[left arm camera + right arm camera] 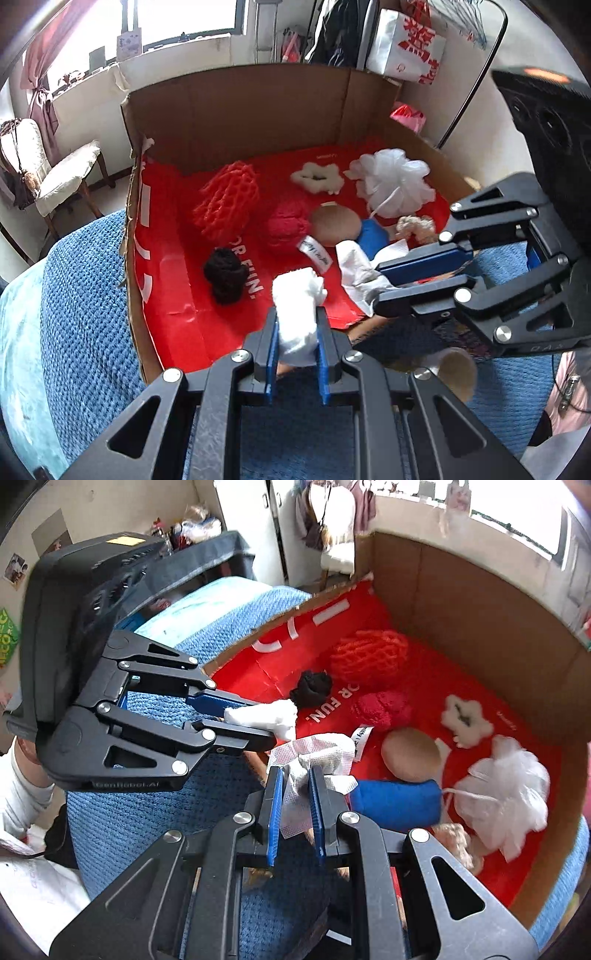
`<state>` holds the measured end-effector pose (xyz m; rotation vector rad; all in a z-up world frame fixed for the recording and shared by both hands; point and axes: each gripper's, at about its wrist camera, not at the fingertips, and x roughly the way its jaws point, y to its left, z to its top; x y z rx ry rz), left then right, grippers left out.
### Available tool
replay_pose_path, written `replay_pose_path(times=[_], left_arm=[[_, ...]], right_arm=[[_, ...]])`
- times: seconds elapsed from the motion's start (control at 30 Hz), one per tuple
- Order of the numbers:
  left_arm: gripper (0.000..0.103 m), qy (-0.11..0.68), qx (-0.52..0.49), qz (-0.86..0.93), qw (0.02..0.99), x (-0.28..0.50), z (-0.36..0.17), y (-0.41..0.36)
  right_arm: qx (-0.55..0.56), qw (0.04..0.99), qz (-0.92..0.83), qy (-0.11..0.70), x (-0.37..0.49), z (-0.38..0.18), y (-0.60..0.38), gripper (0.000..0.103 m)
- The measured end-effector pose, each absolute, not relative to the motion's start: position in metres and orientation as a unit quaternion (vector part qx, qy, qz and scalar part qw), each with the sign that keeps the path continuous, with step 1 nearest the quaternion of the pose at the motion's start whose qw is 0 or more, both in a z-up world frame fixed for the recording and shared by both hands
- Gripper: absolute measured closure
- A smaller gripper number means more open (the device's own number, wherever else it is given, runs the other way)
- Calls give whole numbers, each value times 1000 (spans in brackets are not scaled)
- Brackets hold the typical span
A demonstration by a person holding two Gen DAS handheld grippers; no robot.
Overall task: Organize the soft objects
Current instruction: 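Carry the white towel and tissue into the red box with both tools, then open the left tool releasing the towel while the right tool releases the tissue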
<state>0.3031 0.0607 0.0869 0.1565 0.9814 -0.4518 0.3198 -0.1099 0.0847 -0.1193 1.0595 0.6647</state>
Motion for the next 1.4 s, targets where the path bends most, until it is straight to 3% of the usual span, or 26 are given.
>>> replay_pose_path(times=[0.33,0.77,0.9,1.0,1.4], left_arm=[[84,497,94,-209,837,333,67,56],[83,518,105,-201,824,357,43,40],[76,518,105,-202,824,361,38,33],[64,515,106,-203,826,361,36,33],[58,509,115,-205,828,352,42,27]], right_arm=[[-74,760,330,555,359,53,-101,89],[-87,749,326,571,366,43,-97,89],[-86,746,330,572,366,41,-97,88],[-92,744,332,573,365,42,-93,88],[-100,742,326,577,371,41,-85,88]])
